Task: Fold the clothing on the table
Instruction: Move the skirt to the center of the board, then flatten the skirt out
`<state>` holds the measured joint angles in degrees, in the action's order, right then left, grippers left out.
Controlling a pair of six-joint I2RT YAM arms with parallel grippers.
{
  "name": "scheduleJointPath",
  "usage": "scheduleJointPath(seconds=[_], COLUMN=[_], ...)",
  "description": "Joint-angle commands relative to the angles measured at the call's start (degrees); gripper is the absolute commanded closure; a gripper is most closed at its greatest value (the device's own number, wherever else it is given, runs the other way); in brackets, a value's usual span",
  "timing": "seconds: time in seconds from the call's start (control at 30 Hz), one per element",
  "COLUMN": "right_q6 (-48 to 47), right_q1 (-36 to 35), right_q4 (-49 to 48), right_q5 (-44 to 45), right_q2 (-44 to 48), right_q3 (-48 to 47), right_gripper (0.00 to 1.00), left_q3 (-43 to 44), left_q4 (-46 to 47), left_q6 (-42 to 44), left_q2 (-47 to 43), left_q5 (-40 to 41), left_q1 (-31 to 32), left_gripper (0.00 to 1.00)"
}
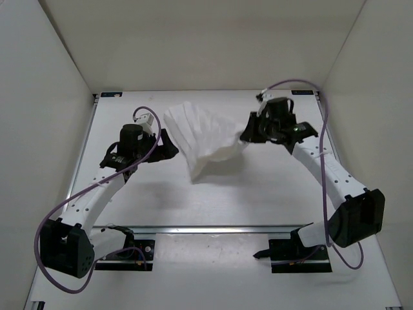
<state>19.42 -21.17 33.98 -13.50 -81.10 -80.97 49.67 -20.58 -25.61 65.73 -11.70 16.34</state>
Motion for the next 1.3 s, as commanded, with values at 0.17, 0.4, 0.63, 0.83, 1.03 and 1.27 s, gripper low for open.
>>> scheduleJointPath(seconds=[0.17,0.4,0.63,0.83,1.03,1.27], right_q6=[9.1,9.0,9.2,9.5,9.4,8.9], right_q1=[-2.2,-0.9,0.3,2.6,3.3,4.1], right_q4=[-18.0,-18.2,-19.4,-20.4,-21.4,-22.7], right_q5=[-7.3,-7.4,-8.1,-9.8,-10.1,-11.7], right_q2=[7.7,8.1,10.3,12.2,12.8,12.1], right_q3=[34.0,37.7,38.8,40.9,42.3,43.3], right_gripper=[1.00,1.00,1.00,0.99,1.00,1.00], left_q3=[-8.7,-11.4,-13.0,-12.8,-14.6,-13.4], left_q4=[2.4,3.6,12.7,15.4,21.2,23.4], left_q6=[-2.5,-3.5,-8.6,-11.7,-15.3,-18.5], left_q2=[-2.1,2.5,11.3,16.3,16.9,22.2], left_q5=[1.2,-0.4,0.6,3.6,7.8,9.3], left_q1=[3.4,9.3,12.9,14.4,15.0,16.9], left_gripper=[0.01,0.01,0.01,0.01,0.19,0.29])
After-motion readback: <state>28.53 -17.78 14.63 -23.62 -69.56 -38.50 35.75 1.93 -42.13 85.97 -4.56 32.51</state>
